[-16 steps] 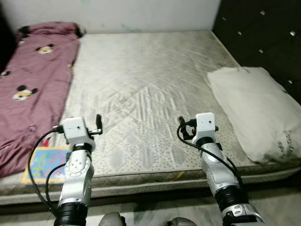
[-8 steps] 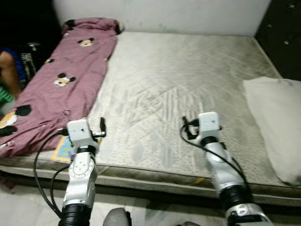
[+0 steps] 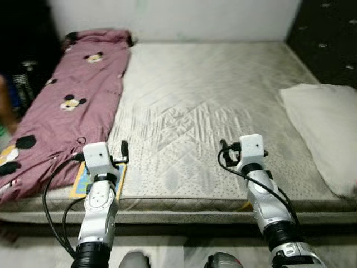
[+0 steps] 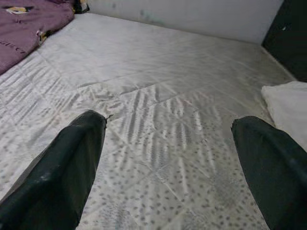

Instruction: Clean up the room

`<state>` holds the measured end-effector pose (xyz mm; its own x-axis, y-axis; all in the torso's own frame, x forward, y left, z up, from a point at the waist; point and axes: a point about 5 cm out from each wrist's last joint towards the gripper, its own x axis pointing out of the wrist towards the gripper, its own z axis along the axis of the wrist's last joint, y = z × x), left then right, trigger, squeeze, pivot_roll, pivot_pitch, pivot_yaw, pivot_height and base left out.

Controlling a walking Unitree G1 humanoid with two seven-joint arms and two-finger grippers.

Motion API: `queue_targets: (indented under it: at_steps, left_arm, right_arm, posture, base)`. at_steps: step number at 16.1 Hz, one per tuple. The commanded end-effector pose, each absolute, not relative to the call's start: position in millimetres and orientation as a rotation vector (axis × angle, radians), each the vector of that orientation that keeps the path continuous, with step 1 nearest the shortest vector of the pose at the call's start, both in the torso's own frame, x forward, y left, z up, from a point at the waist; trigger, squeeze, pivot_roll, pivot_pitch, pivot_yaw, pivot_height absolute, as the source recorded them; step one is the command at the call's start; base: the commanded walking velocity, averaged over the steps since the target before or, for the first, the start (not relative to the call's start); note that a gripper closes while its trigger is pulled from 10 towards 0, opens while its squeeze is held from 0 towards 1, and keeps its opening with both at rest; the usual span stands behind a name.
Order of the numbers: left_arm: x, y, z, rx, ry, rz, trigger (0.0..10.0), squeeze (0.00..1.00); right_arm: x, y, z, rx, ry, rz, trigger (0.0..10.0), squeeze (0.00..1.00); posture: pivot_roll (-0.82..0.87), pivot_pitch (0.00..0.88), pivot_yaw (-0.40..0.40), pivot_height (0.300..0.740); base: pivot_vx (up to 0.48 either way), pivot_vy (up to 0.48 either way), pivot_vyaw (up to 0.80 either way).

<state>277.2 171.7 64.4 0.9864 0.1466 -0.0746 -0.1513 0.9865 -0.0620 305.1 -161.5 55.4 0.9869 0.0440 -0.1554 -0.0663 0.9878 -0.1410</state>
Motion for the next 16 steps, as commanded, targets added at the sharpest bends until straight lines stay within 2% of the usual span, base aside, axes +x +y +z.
queue_targets:
  at_steps: [1, 5, 11, 13, 16]
  left_arm:
    - [276.4, 181.3, 65.7, -0.047, 0.067, 0.17, 10.0, 0.0]
    - [276.7, 180.8, 66.4, -0.052, 0.059, 0.169, 10.0, 0.0]
    - [276.8, 178.4, 69.0, -0.064, 0.042, 0.142, 10.0, 0.0]
    - [276.8, 178.3, 69.0, -0.067, 0.041, 0.142, 10.0, 0.0]
    - [276.8, 179.2, 68.9, -0.067, 0.04, 0.14, 10.0, 0.0]
  right_arm:
    - [308.0, -150.2, 58.8, -0.133, 0.138, 0.086, 10.0, 0.0]
    - [308.2, -150.3, 58.9, -0.136, 0.139, 0.088, 10.0, 0.0]
    - [309.0, -150.1, 58.9, -0.138, 0.143, 0.088, 10.0, 0.0]
    - [309.3, -150.3, 58.8, -0.137, 0.145, 0.086, 10.0, 0.0]
    - [309.4, -149.7, 58.8, -0.135, 0.145, 0.086, 10.0, 0.0]
  posture:
    - [-0.04, 0.0, 0.013, 0.74]
    - [-0.04, 0.0, 0.013, 0.74]
    - [-0.05, 0.0, 0.014, 0.74]
    - [-0.05, 0.0, 0.014, 0.74]
    - [-0.05, 0.0, 0.015, 0.74]
  base:
    - [0.0, 0.48, 0.0]
    - [0.0, 0.48, 0.0]
    - [0.0, 0.0, 0.0]
    - [0.264, 0.0, -0.51]
    - [0.264, 0.0, 0.0]
